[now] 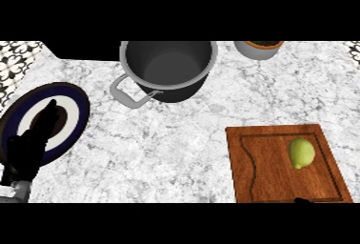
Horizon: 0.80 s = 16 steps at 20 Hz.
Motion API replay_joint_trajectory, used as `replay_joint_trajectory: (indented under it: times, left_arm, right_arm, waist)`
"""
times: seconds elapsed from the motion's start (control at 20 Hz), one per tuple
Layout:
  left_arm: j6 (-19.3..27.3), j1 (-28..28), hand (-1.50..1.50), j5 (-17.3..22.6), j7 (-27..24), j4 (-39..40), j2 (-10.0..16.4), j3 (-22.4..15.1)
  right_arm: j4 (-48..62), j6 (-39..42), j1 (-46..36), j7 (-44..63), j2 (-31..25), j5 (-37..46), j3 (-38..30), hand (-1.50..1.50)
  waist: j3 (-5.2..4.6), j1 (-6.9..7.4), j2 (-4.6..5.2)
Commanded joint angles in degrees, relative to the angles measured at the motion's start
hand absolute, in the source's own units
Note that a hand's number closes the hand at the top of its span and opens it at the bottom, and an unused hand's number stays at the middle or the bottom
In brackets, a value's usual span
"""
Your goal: Pick the lemon from the cutting board and place it in the pot
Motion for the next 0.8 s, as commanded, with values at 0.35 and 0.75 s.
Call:
replay_joint_trajectory:
  times: [0.35, 0.75]
  left_arm:
    - [-1.3, 1.7, 0.00, -1.8, 1.4, -0.8, -2.0, 3.1]
    - [-3.5, 5.8, 0.00, -3.9, -1.5, -1.7, -3.2, 6.8]
  right_arm:
    - [7.3, 18.5, -23.0, 23.0, 3.5, 8.5, -0.4, -1.50]
    - [12.8, 20.6, -27.7, 26.0, 11.5, 13.7, -0.8, -1.50]
  waist:
    - [0.28, -2.24, -0.65]
    - [0.28, -2.34, -0.72]
